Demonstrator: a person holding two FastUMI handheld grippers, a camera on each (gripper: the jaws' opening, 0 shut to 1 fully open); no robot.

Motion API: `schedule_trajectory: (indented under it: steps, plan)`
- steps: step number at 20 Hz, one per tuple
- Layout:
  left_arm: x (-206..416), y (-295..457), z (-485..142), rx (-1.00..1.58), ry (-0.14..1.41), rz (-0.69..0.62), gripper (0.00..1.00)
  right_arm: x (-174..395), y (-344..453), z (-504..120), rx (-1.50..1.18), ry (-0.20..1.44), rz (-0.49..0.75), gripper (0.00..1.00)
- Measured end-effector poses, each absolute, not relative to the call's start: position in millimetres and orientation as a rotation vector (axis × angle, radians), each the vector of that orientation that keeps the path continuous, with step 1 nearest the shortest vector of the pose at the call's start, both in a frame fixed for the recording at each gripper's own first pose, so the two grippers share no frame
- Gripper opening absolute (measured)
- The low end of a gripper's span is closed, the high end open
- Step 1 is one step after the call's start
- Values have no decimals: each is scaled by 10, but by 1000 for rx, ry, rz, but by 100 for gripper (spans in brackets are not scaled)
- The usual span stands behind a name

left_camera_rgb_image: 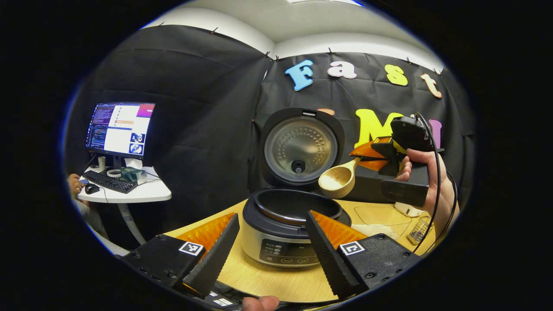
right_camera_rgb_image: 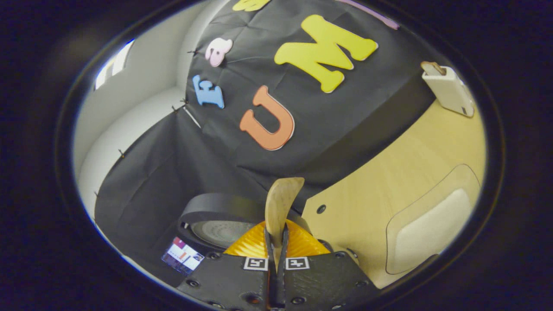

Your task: Close the left gripper, press the button to open the rice cooker; take a wooden spoon from the chopstick holder with the right hand, scoop a spoonful of rice and pour it into the rice cooker, then put the wooden spoon back into the chopstick holder.

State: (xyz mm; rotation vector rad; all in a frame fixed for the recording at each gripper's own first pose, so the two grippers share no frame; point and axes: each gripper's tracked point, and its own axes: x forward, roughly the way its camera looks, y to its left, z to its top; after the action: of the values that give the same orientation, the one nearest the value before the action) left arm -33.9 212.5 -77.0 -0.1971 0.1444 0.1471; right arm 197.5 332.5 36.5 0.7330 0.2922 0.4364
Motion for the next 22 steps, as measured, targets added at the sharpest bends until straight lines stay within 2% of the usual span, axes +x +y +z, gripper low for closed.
schedule_trajectory:
  steps: [8,22]
  plan:
    - [-380,2272,-801,-197,156,174,98,1782,3763,539,302,79,454,0]
    - [-440,2374,-684,-205,124,196,98,1431,4310,753,-234,-170,528,0]
